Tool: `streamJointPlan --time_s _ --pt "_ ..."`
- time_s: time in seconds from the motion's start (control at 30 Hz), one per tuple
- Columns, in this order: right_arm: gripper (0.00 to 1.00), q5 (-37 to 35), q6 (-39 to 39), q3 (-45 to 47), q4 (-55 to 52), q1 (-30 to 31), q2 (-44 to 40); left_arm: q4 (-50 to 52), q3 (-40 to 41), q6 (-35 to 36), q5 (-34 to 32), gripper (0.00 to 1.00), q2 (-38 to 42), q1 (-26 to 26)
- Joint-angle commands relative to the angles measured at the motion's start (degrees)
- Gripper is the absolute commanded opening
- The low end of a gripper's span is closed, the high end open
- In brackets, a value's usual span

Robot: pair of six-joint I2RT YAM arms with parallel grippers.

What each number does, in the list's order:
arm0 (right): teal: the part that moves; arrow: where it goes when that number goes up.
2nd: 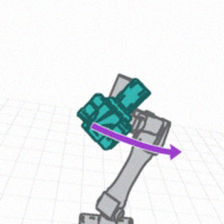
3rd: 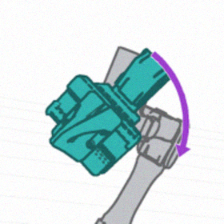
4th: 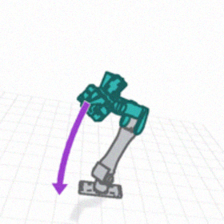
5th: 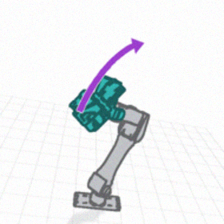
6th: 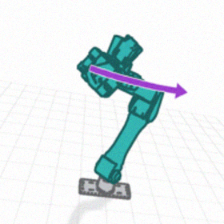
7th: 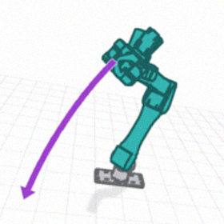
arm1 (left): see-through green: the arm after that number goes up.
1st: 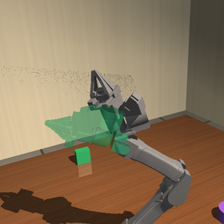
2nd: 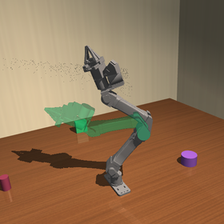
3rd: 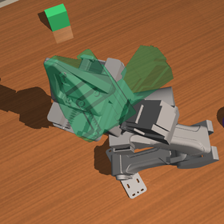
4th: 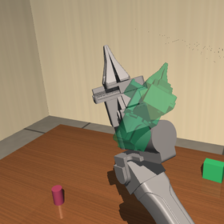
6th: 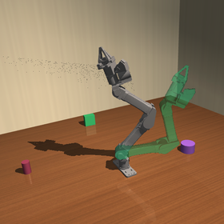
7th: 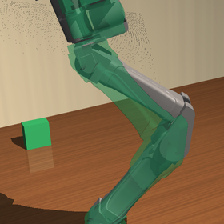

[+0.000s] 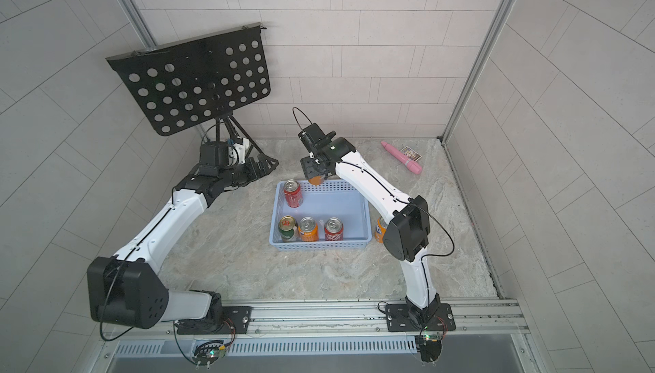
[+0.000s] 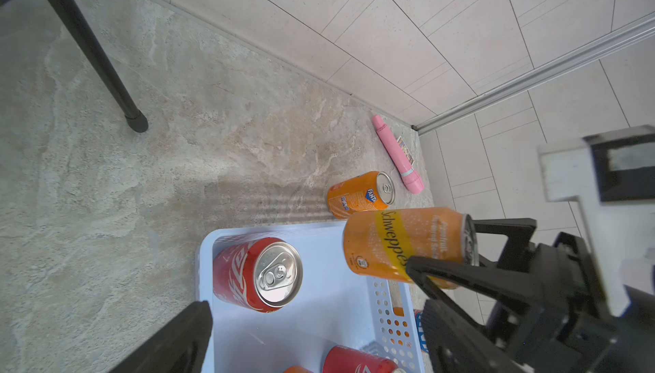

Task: Take out the drinks from the basket
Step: Place the drink at the center of the board.

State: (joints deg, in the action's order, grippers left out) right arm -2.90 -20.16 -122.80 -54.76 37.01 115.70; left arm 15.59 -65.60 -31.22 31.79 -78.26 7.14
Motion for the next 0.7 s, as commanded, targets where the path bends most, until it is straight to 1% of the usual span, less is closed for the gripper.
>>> streamJointPlan --time_s 0.0,0.13,0.27,0.37,0.43,0.53,0.67 --pt "0.11 -0.2 1.1 -5.5 -1.3 -0.6 1.3 -1.6 -1.7 -0.1 -1.7 1.0 2.0 -0.2" --pt "0.11 -0.6 1.3 -9.2 -2.3 -1.1 3.0 -1.6 -5.7 -0.1 -1.6 1.0 -0.1 -0.1" --pt "0.11 -0.8 1.0 -11.1 -2.3 -1.4 4.0 -1.8 -7.8 0.3 -1.5 1.0 -3.1 -0.1" --pt "0.11 -1.0 1.3 -11.9 -2.3 -1.7 4.4 -4.2 -6.2 0.1 0.4 1.0 -4.1 -0.2" --pt "0.11 -1.4 1.6 -12.1 -2.3 -2.0 4.6 -7.2 -4.1 -1.4 1.5 1.0 -4.0 -0.2" --pt "0.11 -1.7 2.1 -12.1 -2.0 -2.5 4.9 -7.3 -3.9 -1.8 2.7 1.0 -4.1 -0.4" --pt "0.1 -1.5 2.5 -12.5 -1.9 -3.3 5.6 -6.9 -3.6 -1.9 2.0 1.0 -3.6 -0.3"
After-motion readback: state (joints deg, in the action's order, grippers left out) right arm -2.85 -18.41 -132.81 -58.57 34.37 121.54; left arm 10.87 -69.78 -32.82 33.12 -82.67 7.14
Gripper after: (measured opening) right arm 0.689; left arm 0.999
